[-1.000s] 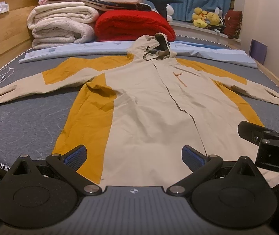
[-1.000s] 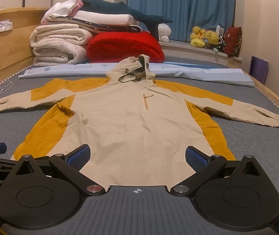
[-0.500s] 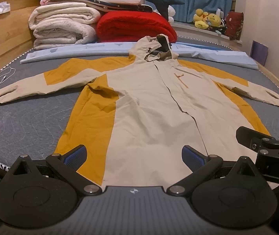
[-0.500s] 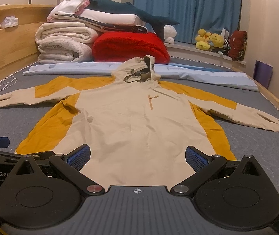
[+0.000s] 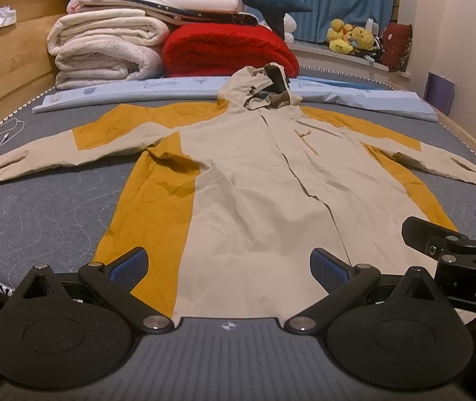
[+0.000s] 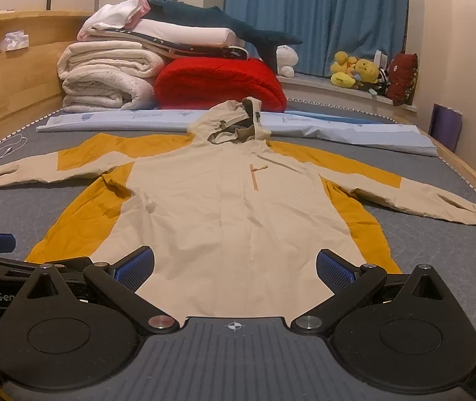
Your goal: Fold large clothes
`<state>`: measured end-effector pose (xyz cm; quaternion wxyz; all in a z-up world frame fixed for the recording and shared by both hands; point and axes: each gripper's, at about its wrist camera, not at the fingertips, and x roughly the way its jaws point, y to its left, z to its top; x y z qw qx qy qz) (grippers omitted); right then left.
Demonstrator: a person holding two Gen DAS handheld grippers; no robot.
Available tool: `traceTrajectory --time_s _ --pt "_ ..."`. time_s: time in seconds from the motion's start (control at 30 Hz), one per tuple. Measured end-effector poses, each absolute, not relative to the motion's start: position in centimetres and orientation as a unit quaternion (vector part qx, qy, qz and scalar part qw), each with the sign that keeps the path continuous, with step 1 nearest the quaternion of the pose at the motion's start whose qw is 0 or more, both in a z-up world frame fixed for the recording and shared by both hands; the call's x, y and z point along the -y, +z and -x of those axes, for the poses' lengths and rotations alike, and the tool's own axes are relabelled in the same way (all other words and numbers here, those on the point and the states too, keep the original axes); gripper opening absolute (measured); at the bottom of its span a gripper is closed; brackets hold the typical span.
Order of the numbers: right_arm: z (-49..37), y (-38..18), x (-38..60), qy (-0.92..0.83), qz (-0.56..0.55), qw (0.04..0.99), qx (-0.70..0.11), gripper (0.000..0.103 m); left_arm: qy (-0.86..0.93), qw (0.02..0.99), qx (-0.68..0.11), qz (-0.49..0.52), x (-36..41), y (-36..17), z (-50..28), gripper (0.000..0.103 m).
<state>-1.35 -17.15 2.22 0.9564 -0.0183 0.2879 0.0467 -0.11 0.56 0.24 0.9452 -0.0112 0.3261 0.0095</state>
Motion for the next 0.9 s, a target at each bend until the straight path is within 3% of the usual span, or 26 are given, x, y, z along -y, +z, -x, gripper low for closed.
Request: traceTrajectory --time_s 0.1,0.27,0.33,0.67,0.9 --pt "1.5 2.4 17.3 0.04 0.016 0.959 -0.281 0.102 0.005 0.951 -0.309 0.016 -0.5 0.6 0.3 0.102" --pt "1.6 2.8 17.7 0.028 0.01 0.964 -0.265 0.102 -0.006 0.958 -0.285 0.006 -0.1 1.4 0.9 0.094" --pt "1.5 2.8 17.7 0.024 0.011 0.965 -0.26 0.102 -0.01 0.957 -0.291 -0.005 0.1 1.5 0.7 0.084" --pt "1.4 3.5 18.2 0.009 -0.006 0.974 -0.227 0.1 -0.03 0.965 -0.259 -0.025 0.5 2.9 0.6 0.083" --pt "0.4 5.5 20.6 -0.025 -0.014 0.984 -0.177 0.099 -0.053 0.973 -0.22 -0.04 -0.3 7.1 -3.6 0.083"
